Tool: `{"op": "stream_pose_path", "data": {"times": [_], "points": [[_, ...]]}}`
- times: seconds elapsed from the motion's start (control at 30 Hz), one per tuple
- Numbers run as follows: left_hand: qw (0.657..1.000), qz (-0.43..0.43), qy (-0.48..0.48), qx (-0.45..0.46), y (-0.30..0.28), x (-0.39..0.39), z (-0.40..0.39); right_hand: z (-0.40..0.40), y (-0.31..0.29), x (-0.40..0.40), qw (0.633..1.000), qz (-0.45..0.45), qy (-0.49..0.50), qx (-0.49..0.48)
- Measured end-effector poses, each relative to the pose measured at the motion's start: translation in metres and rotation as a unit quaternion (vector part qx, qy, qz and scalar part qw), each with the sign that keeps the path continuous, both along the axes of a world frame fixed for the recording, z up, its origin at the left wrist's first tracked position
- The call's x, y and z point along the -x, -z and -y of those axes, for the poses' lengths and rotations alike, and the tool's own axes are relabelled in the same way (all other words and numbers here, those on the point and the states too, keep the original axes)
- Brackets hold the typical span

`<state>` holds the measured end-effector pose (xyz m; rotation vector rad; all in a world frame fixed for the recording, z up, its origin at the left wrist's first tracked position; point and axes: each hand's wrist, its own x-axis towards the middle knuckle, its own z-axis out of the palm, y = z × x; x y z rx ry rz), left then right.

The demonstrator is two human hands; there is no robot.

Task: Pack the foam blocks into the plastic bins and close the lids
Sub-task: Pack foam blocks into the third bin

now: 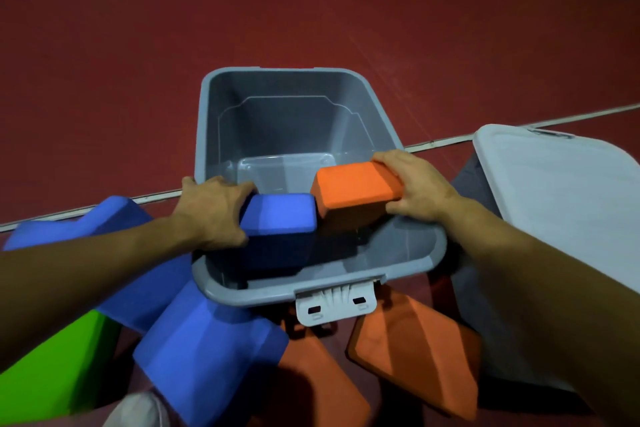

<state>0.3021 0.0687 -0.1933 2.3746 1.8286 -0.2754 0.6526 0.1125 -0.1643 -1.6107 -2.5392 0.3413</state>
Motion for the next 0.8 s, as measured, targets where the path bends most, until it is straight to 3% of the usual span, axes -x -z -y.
{"op": "stream_pose_path", "data": {"times": [0.4,0.6,0.8], "points": [[1.000,-0.005,-0.011,-0.003,0.004,0.000,-0.004,0.002,0.017,0.008,0.992,0.126,0.008,0.028],[0.998,-0.053,-0.010,0.009,0.001,-0.004,-0.003,0.001,0.019,0.013,0.981,0.191,0.008,0.029],[0.998,-0.060,-0.013,0.007,0.000,-0.004,-0.003,0.000,0.019,0.014,0.977,0.210,0.010,0.030]]}}
